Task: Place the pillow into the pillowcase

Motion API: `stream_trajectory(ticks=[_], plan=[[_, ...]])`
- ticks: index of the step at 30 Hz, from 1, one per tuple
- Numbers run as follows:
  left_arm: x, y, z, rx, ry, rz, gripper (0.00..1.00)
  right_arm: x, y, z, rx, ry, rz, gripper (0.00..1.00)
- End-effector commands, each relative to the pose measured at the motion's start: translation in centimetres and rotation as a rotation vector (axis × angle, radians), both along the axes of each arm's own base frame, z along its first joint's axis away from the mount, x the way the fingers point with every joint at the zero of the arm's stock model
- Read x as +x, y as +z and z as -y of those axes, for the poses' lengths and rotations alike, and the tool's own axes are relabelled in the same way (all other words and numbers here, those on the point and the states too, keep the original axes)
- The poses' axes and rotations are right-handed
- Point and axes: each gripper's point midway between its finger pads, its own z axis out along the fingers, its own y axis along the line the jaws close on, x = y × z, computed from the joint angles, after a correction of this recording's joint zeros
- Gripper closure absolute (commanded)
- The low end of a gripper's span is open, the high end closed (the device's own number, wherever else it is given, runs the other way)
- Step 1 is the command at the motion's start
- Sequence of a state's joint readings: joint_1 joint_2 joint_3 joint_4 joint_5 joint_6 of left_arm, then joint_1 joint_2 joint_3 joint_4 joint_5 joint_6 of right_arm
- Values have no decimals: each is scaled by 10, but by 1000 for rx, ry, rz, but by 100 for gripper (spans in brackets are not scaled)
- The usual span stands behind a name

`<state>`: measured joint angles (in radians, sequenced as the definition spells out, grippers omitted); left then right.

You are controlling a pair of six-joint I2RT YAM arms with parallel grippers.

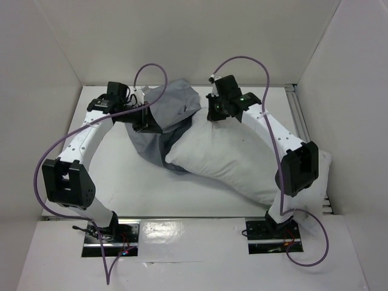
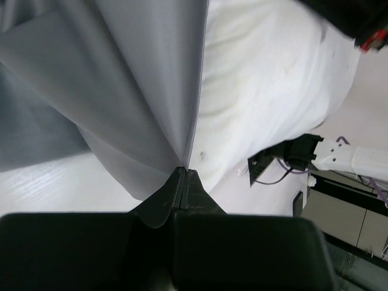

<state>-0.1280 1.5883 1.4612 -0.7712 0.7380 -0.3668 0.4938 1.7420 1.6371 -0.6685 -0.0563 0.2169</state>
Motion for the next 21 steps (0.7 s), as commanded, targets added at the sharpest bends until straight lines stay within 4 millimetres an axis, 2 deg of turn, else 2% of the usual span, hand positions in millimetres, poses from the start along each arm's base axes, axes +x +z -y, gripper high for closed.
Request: stream_trajectory(ticks=[1,3,6,7,8,9,12,13,15,17,21], plan=[[-19,15,10,-17,-74,56,100,18,28,-6,116,-47,55,100],[-23,15,16,-17,-94,56,100,25,16,4,146,-112,26,100],[-28,25,28,-45,-121,54,100,34,19,6,182,-158,43,100],[-35,27,36,-57,-145,44,100,39,11,13,150,-195,48,100],[-32,32,41,-71,-155,56,100,40,5,10,140,-206,38,100],[-31,45,47,-95,-165,81,100,40,0,7,133,-216,31,100],[-30,57,67,-112,-200,95,100,45,-11,8,119,-236,16,100],[-28,69,75,-124,-216,127,100,44,-15,7,108,-252,21,100],[-24,73,83,-130,-227,127,100,42,-19,1,110,-239,23,100],[-21,79,89,-138,-235,136,100,37,-12,-5,139,-224,38,100],[-14,70,87,-107,-210,119,100,18,5,-15,123,-147,102,100]])
